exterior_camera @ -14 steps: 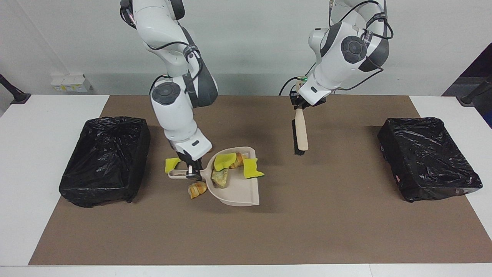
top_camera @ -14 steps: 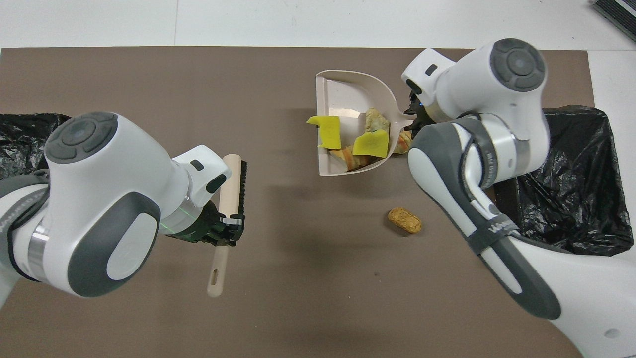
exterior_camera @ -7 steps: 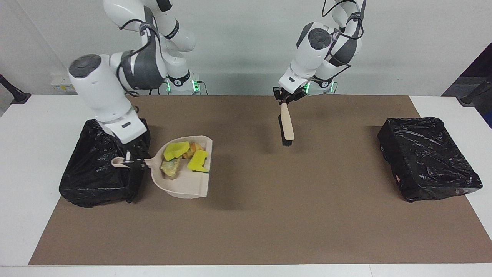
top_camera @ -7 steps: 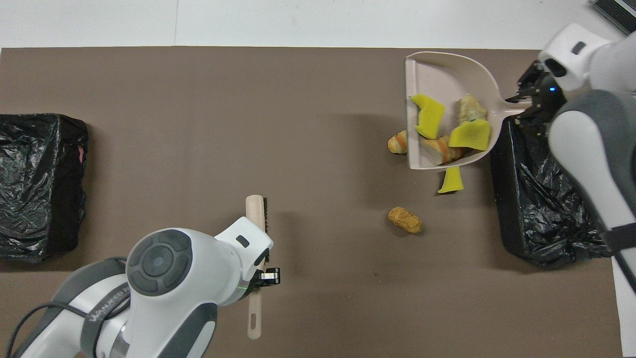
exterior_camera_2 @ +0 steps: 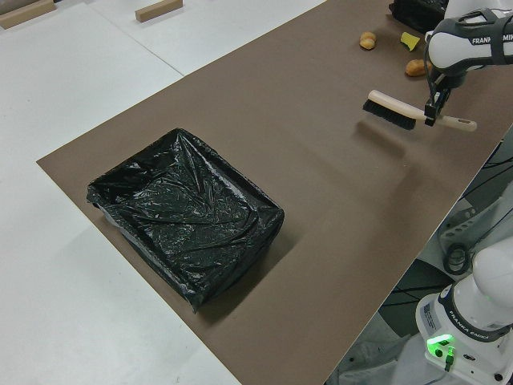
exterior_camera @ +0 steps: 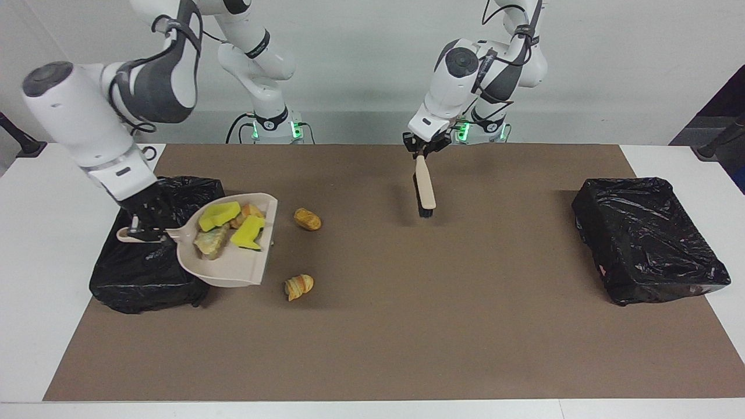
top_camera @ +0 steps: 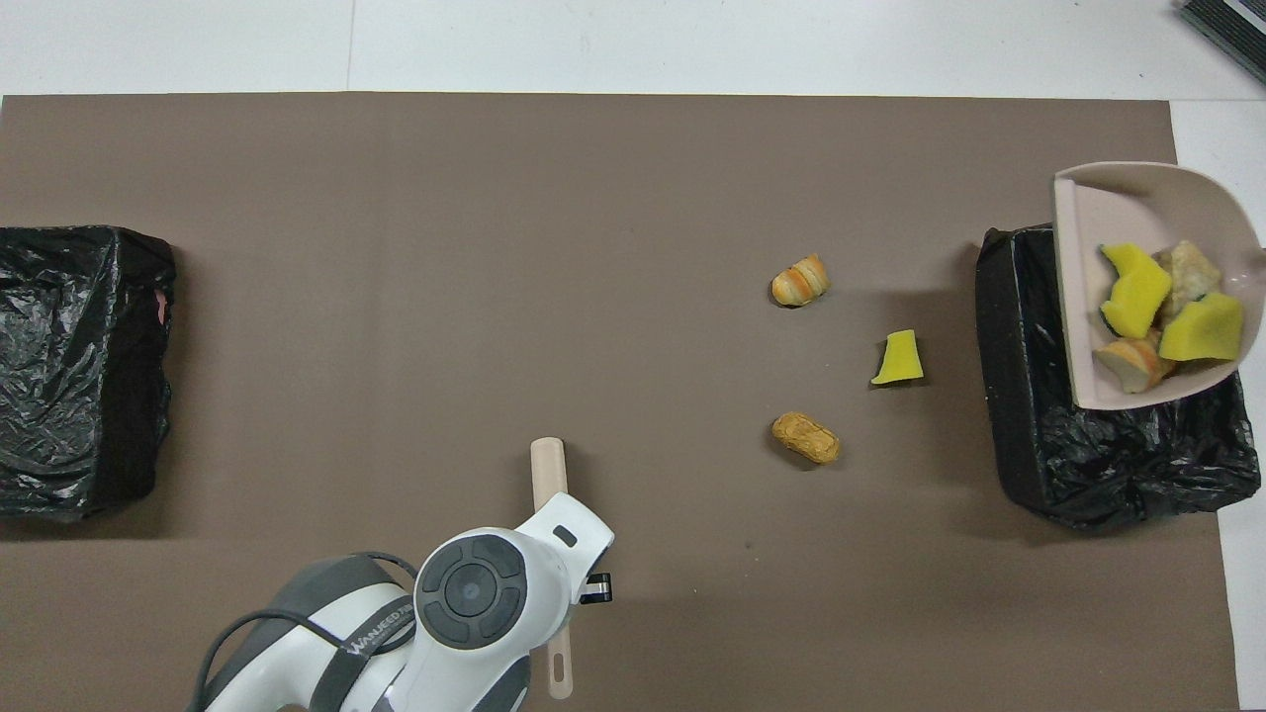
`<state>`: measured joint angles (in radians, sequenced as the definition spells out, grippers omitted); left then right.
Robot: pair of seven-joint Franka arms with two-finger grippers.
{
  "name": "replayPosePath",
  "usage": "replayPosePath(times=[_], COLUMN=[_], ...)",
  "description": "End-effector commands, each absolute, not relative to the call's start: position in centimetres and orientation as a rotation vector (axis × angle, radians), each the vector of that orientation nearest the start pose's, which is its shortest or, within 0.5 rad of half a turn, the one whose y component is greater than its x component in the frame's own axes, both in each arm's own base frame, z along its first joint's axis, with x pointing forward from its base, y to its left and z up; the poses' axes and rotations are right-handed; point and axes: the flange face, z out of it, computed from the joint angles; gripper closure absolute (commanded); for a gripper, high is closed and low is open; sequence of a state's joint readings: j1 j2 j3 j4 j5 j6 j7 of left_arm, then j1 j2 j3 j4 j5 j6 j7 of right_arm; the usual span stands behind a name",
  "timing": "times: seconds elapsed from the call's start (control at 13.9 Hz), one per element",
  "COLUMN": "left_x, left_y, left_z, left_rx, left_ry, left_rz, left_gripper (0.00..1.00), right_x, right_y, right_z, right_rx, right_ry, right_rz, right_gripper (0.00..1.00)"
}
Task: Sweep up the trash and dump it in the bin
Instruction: 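Tip the dustpan over the bin with the right gripper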
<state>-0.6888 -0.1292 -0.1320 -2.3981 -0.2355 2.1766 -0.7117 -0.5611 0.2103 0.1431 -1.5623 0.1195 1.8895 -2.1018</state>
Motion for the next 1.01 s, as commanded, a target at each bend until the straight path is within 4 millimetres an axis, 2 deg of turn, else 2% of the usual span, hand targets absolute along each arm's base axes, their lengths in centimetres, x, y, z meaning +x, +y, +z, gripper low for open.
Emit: replayPosePath(times=[0.0,0.14,0.22,0.29,0.43,0.57,0.65,0.72,0.86,0.93], left_x=[30.9,31.4,31.4,31.5,31.5,31.2,31.2,31.3,31.5,31.7], left_y=[-35.7,-36.0,-36.1,-36.2,-36.2,-36.4,-36.4,-36.3,-36.1,-36.1], left_z=[35.6,35.0,34.7,34.3,33.6,33.6,33.5,33.2,33.2,33.2], left_rx=[-3.211,-3.227,-3.23,-3.226,-3.215,-3.212,-3.21,-3.202,-3.196,-3.194], left_ry=[-0.068,-0.079,-0.077,-0.081,-0.097,-0.117,-0.14,-0.166,-0.179,-0.183], left_rz=[0.218,0.191,0.185,0.19,0.206,0.208,0.211,0.218,0.229,0.233], left_gripper=[1.0,1.0,1.0,1.0,1.0,1.0,0.71,0.36,0.24,0.11], right_x=[54.6,54.1,54.1,54.5,56.3,57.9,58.2,58.4,58.2,58.1], right_y=[-28.4,-29.8,-29.9,-29.1,-25.9,-21.8,-20.9,-20.5,-19.8,-19.6], right_z=[53.6,53.0,52.6,52.3,52.0,51.5,51.4,51.3,50.0,49.5], right_rx=[2.016,1.987,1.97,1.958,1.945,1.92,1.904,1.893,1.89,1.856], right_ry=[2.224,2.188,2.164,2.16,2.1,1.992,1.948,1.924,1.861,1.826], right_rz=[0.241,0.05,-0.013,-0.071,-0.215,-0.365,-0.409,-0.425,-0.498,-0.558], right_gripper=[1.0,1.0,1.0,1.0,1.0,1.0,1.0,1.0,1.0,1.0])
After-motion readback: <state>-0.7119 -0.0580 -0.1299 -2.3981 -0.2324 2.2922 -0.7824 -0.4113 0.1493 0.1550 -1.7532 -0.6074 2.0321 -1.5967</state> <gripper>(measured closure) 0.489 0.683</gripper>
